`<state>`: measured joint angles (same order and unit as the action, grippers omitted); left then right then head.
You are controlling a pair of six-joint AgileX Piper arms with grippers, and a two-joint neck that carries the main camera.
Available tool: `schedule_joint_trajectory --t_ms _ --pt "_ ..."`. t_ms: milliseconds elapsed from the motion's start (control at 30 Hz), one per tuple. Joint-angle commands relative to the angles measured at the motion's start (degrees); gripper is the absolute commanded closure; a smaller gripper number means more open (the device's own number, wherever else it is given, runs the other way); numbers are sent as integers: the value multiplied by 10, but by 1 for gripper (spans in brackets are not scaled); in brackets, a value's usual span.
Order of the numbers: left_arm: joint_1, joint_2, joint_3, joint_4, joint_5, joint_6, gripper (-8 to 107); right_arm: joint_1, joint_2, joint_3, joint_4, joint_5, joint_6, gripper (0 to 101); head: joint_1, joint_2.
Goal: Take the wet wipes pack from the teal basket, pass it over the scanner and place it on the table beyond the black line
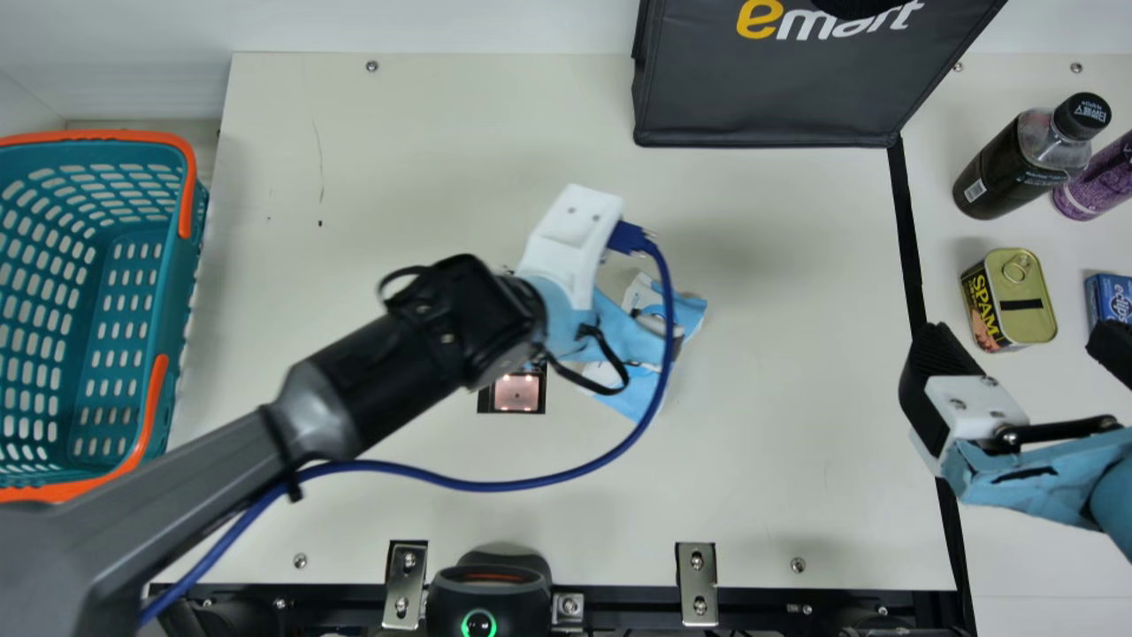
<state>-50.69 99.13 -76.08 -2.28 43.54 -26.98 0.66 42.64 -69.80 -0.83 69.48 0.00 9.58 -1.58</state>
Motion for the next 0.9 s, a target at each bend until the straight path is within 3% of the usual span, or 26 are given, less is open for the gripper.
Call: schedule_joint_trajectory --t_ms 0,467,867 --pt "15 -35 33 -7 -9 12 9 0 0 0 0 0 0 6 -17 0" --pt "123 -181 158 -48 -31 87 9 0 0 0 0 0 0 6 -17 0" --pt "233 -297 223 -70 -14 156 9 0 0 0 0 0 0 6 -17 0"
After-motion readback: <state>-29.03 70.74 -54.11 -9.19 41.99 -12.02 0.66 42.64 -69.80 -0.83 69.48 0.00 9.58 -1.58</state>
